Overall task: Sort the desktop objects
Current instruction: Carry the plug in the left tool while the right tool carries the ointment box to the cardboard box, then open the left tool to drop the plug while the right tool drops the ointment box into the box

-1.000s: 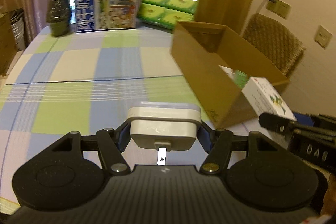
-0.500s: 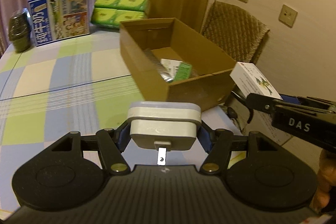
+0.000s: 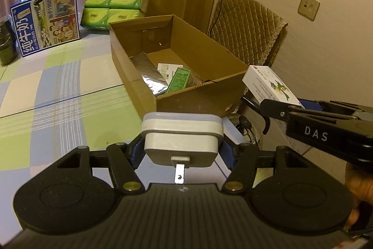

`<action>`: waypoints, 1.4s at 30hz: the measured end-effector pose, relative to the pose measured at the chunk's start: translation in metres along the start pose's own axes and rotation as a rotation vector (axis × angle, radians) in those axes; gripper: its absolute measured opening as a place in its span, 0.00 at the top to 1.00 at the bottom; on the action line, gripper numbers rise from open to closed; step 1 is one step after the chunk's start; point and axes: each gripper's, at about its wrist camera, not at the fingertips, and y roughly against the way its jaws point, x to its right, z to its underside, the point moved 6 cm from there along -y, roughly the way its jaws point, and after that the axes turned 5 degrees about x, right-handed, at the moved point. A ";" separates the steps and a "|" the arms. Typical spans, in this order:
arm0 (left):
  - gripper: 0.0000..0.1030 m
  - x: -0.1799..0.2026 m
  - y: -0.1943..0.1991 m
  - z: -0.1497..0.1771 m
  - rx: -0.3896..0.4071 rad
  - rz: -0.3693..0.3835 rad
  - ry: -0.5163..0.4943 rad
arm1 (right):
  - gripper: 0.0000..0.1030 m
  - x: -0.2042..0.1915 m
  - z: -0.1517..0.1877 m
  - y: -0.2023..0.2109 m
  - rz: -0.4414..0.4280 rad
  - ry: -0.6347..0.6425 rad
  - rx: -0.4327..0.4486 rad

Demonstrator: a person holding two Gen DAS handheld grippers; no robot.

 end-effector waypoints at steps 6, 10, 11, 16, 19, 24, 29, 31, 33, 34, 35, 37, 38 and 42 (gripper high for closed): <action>0.42 0.007 -0.010 -0.020 0.023 0.011 -0.013 | 0.65 0.003 -0.019 -0.013 -0.007 0.040 0.017; 0.42 0.008 -0.018 -0.039 0.041 0.014 -0.020 | 0.65 0.004 -0.034 -0.026 -0.014 0.060 0.030; 0.42 0.008 -0.020 -0.043 0.045 0.013 -0.020 | 0.65 0.004 -0.037 -0.029 -0.016 0.065 0.032; 0.42 0.000 -0.034 -0.062 0.051 0.007 -0.008 | 0.65 0.010 -0.050 -0.048 -0.033 0.060 0.037; 0.42 -0.006 -0.042 -0.072 0.054 0.000 -0.004 | 0.65 0.011 -0.055 -0.058 -0.042 0.066 0.031; 0.42 -0.018 -0.057 -0.091 0.052 0.003 0.024 | 0.65 0.009 -0.067 -0.078 -0.059 0.072 0.021; 0.42 -0.026 -0.077 -0.110 0.045 -0.006 0.027 | 0.65 0.008 -0.080 -0.105 -0.069 0.083 0.004; 0.42 -0.030 -0.085 -0.117 0.042 -0.003 0.031 | 0.65 0.008 -0.084 -0.116 -0.069 0.090 0.001; 0.42 -0.032 -0.091 -0.121 0.035 0.004 0.036 | 0.65 0.008 -0.088 -0.125 -0.065 0.096 0.001; 0.42 -0.034 -0.094 -0.123 0.031 0.003 0.039 | 0.65 0.009 -0.090 -0.129 -0.066 0.095 0.002; 0.42 -0.037 -0.098 -0.126 0.027 0.000 0.043 | 0.65 0.009 -0.091 -0.132 -0.068 0.094 0.002; 0.42 -0.041 -0.105 -0.130 0.019 0.002 0.051 | 0.65 0.010 -0.094 -0.140 -0.069 0.092 -0.001; 0.42 -0.043 -0.109 -0.132 0.013 0.002 0.051 | 0.65 0.010 -0.096 -0.144 -0.068 0.094 -0.003; 0.42 -0.047 -0.119 -0.138 0.007 -0.009 0.042 | 0.65 0.012 -0.099 -0.154 -0.067 0.091 -0.009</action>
